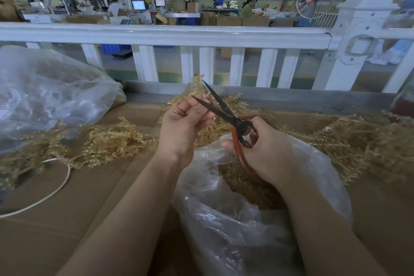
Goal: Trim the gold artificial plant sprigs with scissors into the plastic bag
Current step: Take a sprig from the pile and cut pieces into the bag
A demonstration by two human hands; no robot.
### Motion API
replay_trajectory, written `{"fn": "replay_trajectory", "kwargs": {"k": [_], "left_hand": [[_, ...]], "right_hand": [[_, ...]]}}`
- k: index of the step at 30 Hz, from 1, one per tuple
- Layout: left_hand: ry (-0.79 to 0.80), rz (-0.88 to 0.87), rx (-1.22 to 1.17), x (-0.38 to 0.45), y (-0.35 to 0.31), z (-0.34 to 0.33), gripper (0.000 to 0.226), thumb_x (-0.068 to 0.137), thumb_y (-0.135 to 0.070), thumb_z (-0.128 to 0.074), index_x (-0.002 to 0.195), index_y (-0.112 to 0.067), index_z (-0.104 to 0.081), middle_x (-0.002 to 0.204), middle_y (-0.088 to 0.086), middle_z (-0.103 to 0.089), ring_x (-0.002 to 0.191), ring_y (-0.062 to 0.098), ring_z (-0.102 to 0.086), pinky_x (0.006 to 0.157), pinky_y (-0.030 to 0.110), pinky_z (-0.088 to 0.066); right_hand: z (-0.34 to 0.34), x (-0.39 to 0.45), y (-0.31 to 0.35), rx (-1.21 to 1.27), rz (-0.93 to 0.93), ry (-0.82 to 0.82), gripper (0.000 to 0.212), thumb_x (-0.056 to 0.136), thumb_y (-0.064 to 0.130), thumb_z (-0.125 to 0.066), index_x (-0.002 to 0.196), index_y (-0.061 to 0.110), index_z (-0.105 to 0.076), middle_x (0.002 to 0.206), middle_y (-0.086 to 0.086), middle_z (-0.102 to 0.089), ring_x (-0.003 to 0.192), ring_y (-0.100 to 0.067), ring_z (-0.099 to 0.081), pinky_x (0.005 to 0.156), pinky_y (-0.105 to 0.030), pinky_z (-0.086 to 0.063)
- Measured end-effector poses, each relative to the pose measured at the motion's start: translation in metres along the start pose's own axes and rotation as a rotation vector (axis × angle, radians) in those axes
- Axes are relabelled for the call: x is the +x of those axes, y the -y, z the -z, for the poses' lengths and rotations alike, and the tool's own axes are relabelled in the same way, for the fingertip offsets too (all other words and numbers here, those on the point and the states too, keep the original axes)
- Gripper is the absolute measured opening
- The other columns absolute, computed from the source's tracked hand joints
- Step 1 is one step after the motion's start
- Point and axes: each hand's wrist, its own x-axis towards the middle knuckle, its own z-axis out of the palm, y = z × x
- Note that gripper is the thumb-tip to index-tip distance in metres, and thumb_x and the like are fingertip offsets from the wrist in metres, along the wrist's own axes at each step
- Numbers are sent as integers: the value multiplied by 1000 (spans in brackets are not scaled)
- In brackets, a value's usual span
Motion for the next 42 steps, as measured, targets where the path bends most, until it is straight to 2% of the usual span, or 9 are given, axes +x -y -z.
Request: {"fn": "replay_trajectory", "kwargs": {"k": [4,8,13,18,23,28,35,42], "left_hand": [[3,5,-28,0,0,-1,6,82,-11,-65,86,-10,-69,78,0,-74,68,8,-68,72,19,-56],[15,2,-49,1,-1,1,8,81,-10,-65,82,-13,-72,80,2,-75,69,8,-69,72,20,-55],[34,1,-78,2,-2,3,8,77,-12,-67,80,-15,-74,84,3,-76,72,10,-71,74,21,-56],[44,-3,-85,2,-2,5,9,77,-11,-68,84,-12,-73,84,4,-76,71,10,-71,74,21,-56],[56,-26,-61,3,-1,8,14,76,-12,-68,90,-7,-69,82,3,-76,70,10,-70,73,20,-58],[22,-6,-69,4,-1,9,30,74,-14,-72,100,0,-69,84,6,-75,70,11,-70,68,19,-56],[26,97,-138,4,-2,10,30,73,-12,-71,102,-4,-72,92,8,-77,75,12,-74,67,19,-58],[86,135,-117,2,-5,10,17,73,-12,-70,89,-12,-78,89,6,-77,74,10,-73,68,18,-58]], "right_hand": [[0,-1,1,-25,19,-46,57,70,83,-62,104,37,-54,83,28,-51,75,5,-49,60,-13,-34],[1,0,1,-60,26,-71,60,66,87,-57,98,35,-56,80,22,-58,70,7,-50,56,-13,-35],[-1,0,1,-32,21,-91,74,55,95,-43,88,31,-59,72,18,-62,67,5,-54,55,-14,-37],[-4,1,-3,-40,42,-104,69,57,95,-45,79,31,-55,65,15,-61,61,1,-55,53,-17,-40],[-6,3,-6,-16,36,-100,76,55,99,-43,82,30,-59,65,15,-63,61,-1,-57,56,-17,-45],[-8,3,-7,5,58,-129,70,56,95,-49,75,28,-55,61,13,-59,58,-3,-55,54,-22,-45],[-3,1,-4,-56,91,-169,73,59,97,-40,85,29,-55,65,14,-58,61,-2,-55,53,-23,-47],[-4,1,-5,-74,120,-189,65,67,89,-51,82,26,-57,62,12,-58,58,-4,-56,54,-23,-48]]}}
